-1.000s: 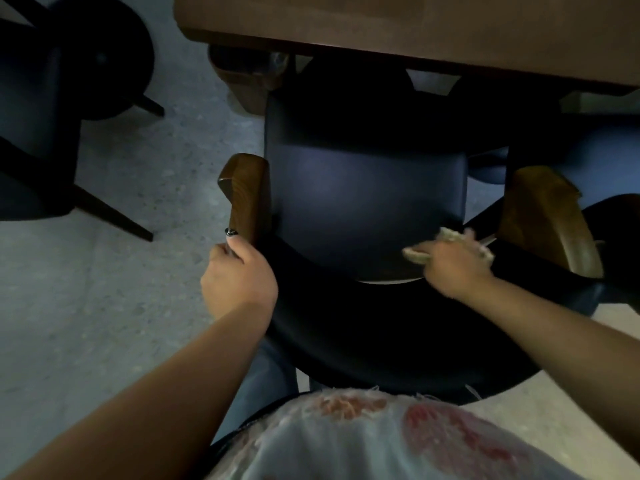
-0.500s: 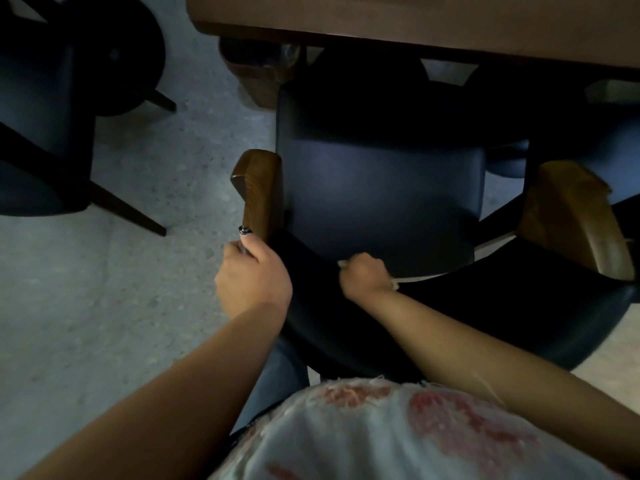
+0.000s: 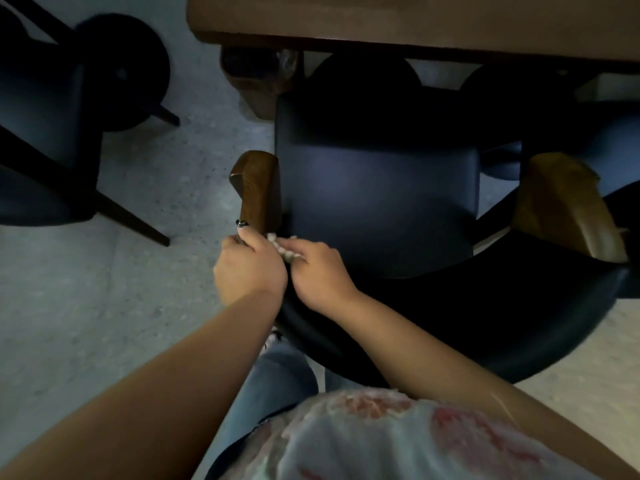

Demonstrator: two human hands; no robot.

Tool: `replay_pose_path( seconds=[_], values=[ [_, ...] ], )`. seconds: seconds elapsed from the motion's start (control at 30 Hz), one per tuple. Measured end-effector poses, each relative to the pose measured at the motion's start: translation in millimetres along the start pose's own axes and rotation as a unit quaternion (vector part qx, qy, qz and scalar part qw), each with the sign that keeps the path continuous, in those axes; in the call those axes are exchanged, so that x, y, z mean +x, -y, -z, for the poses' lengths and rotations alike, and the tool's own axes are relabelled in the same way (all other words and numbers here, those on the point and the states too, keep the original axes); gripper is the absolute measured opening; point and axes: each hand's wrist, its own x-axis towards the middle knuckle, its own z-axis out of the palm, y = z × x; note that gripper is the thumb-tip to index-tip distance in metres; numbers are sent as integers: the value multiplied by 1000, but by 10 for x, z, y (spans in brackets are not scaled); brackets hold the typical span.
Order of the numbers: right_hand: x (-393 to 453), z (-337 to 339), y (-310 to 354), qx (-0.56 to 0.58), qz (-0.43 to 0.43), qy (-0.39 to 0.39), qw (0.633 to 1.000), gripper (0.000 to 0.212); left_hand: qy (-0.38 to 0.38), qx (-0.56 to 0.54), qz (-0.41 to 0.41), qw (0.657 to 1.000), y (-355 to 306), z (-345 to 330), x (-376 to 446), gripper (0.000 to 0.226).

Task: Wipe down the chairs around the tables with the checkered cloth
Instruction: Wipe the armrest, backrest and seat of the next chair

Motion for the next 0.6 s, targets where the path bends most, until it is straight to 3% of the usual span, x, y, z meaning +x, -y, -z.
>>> replay_pose_path(
  seconds=[0.1, 0.23, 0.4, 0.6],
  values=[
    [-272, 27, 5, 9, 12, -18, 1000, 42, 1, -3, -7, 1000, 7, 10, -3, 54],
    [-597, -99, 20, -66, 55, -96, 992, 47, 4, -12, -15, 1000, 23, 0, 4, 55],
    [-643, -278, 39, -156, 58, -197, 966, 38, 10, -64, -29, 997, 32, 0, 18, 49],
    [-659, -346, 31, -224, 73, -245, 941, 28, 48, -128, -65, 989, 58, 28, 49, 39]
  ],
)
